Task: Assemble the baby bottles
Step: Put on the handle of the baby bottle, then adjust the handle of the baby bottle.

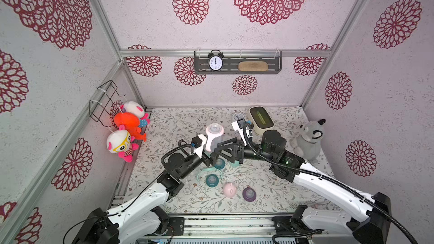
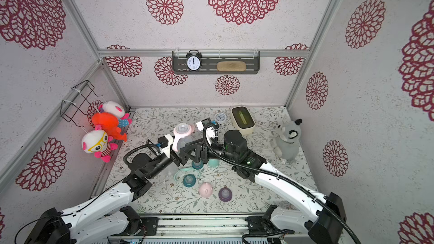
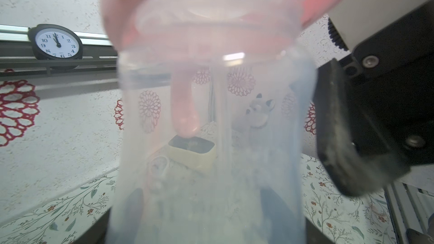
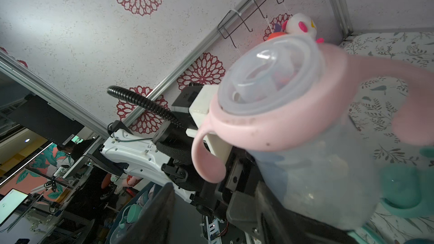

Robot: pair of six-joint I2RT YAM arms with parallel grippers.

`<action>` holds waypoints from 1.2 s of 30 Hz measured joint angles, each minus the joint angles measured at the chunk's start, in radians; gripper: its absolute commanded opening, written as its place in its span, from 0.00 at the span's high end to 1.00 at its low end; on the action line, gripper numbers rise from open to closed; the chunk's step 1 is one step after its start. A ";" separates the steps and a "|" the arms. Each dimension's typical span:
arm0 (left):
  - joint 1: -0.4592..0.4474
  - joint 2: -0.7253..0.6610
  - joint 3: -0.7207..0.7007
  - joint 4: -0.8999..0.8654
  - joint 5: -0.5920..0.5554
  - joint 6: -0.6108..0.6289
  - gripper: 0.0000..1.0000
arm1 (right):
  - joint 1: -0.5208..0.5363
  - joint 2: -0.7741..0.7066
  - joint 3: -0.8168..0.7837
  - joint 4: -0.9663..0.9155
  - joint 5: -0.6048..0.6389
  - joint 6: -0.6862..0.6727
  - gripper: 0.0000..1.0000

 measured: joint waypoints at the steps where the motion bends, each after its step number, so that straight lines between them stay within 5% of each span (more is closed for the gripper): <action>1: 0.000 0.000 0.000 0.000 -0.009 0.000 1.00 | 0.001 0.000 0.000 -0.004 0.003 -0.004 0.44; 36: -0.014 0.012 0.000 -0.003 -0.101 0.002 1.00 | 0.137 0.127 0.124 -0.094 0.242 -0.243 0.53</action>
